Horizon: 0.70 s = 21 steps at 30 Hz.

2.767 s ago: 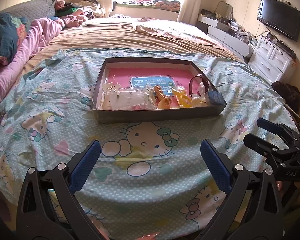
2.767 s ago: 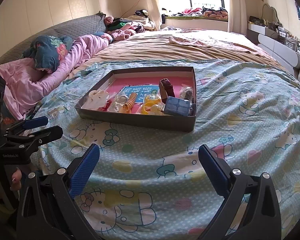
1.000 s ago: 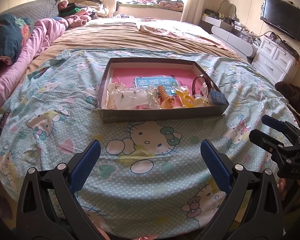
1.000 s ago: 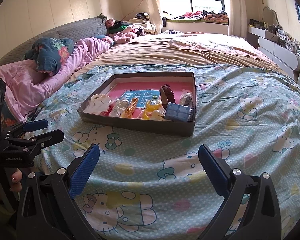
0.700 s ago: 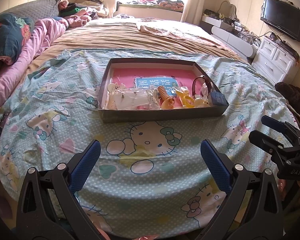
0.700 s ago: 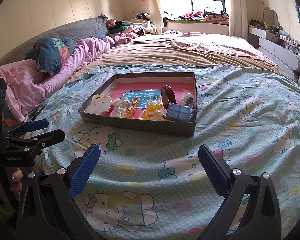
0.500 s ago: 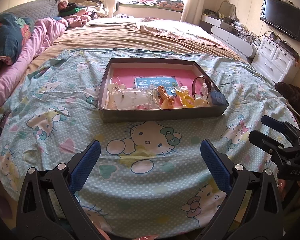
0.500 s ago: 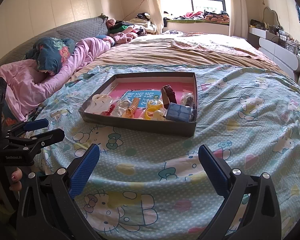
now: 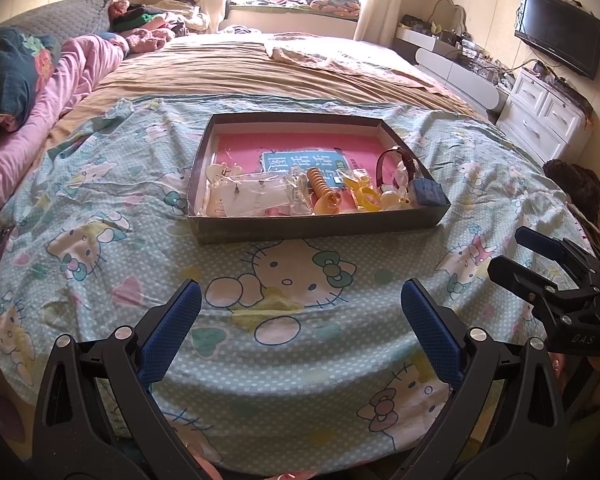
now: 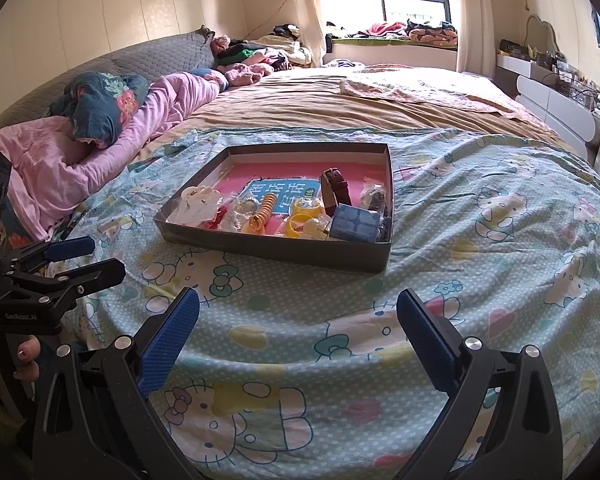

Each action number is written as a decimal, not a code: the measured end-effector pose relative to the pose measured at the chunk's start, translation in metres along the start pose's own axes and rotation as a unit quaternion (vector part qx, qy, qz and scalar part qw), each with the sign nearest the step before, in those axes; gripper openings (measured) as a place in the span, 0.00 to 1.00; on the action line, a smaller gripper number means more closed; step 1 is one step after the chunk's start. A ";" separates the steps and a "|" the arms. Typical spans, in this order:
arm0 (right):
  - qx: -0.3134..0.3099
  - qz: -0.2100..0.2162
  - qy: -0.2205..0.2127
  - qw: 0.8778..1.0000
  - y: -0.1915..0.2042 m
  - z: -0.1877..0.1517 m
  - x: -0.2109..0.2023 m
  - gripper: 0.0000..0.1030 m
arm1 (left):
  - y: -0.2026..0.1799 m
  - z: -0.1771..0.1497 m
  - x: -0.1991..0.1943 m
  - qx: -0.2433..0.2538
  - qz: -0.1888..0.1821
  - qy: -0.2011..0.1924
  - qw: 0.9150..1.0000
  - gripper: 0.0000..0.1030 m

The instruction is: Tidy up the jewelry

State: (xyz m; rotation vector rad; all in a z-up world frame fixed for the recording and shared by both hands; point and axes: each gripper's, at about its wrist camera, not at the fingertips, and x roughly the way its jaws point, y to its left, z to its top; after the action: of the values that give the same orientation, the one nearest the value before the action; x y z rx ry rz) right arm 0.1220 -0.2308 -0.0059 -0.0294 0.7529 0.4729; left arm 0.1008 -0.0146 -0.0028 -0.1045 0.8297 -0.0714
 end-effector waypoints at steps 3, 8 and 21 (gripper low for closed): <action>0.002 -0.007 0.002 1.000 -0.003 -0.002 0.003 0.96 | -0.001 0.000 -0.001 0.003 -0.010 0.000 1.000 0.91; 0.013 -0.019 0.005 1.000 -0.015 -0.002 0.008 0.96 | -0.001 0.001 0.005 0.000 -0.013 0.008 1.000 0.91; 0.092 -0.183 -0.003 0.979 -0.154 0.022 0.034 0.95 | 0.142 0.052 0.080 -0.140 0.160 0.046 0.976 0.91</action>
State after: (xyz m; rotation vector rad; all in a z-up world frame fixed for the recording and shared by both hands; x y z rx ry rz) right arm 0.2229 -0.3502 -0.0340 0.0070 0.7635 0.0522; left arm 0.1961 0.1212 -0.0436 -0.2320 0.9372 0.3470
